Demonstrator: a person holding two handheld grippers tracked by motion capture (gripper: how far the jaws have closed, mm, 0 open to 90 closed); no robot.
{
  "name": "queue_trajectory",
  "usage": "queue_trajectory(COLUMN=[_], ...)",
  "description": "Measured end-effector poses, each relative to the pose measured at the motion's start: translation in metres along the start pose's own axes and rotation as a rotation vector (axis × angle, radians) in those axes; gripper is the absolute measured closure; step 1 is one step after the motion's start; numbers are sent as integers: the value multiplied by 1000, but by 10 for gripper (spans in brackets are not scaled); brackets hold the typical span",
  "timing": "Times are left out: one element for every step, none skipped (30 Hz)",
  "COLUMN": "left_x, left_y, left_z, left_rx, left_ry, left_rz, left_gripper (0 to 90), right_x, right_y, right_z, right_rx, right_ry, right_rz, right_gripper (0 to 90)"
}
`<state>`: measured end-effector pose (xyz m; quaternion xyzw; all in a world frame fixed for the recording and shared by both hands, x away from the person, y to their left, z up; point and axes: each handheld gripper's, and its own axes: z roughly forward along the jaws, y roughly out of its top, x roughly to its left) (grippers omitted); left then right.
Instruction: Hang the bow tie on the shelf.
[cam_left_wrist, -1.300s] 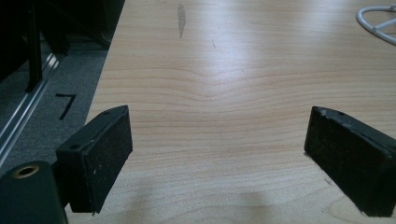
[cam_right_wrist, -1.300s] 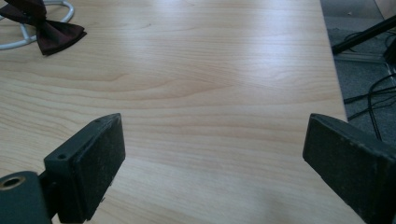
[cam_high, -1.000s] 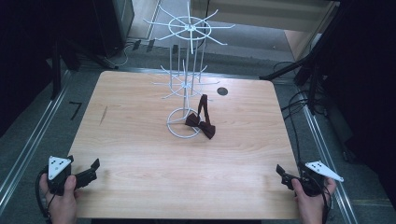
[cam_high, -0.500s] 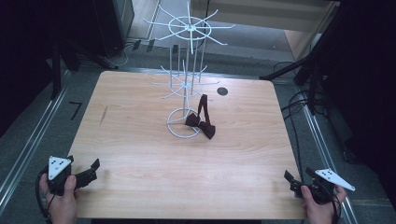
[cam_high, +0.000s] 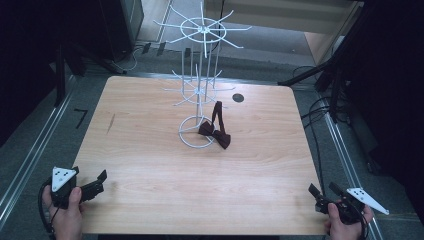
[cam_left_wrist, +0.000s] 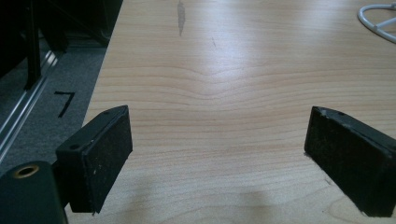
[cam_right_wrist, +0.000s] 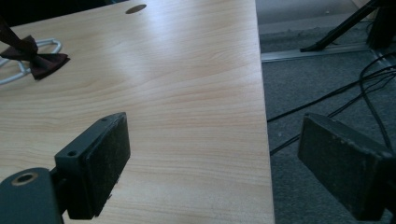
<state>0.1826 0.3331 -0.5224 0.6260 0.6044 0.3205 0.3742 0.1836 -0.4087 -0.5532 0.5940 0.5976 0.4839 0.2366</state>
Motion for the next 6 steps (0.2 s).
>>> queue_trajectory(left_x=[0, 0, 1, 1, 1, 1], left_y=[0, 0, 0, 0, 0, 0], left_z=[0, 0, 0, 0, 0, 0], left_rx=[0, 1, 3, 3, 3, 2], left_ry=[0, -1, -2, -2, -2, -2], left_rz=[0, 1, 1, -1, 0, -1], left_gripper=[84, 84, 84, 84, 84, 84], right_x=[0, 0, 1, 3, 4, 5], right_y=[0, 0, 0, 0, 0, -1], right_z=[0, 0, 0, 0, 1, 1], right_rx=[0, 2, 7, 12, 16, 20], right_ry=[4, 5, 5, 2, -2, -6], right_rz=[3, -1, -11, -16, -29, -37], right_gripper=[96, 96, 96, 96, 96, 96])
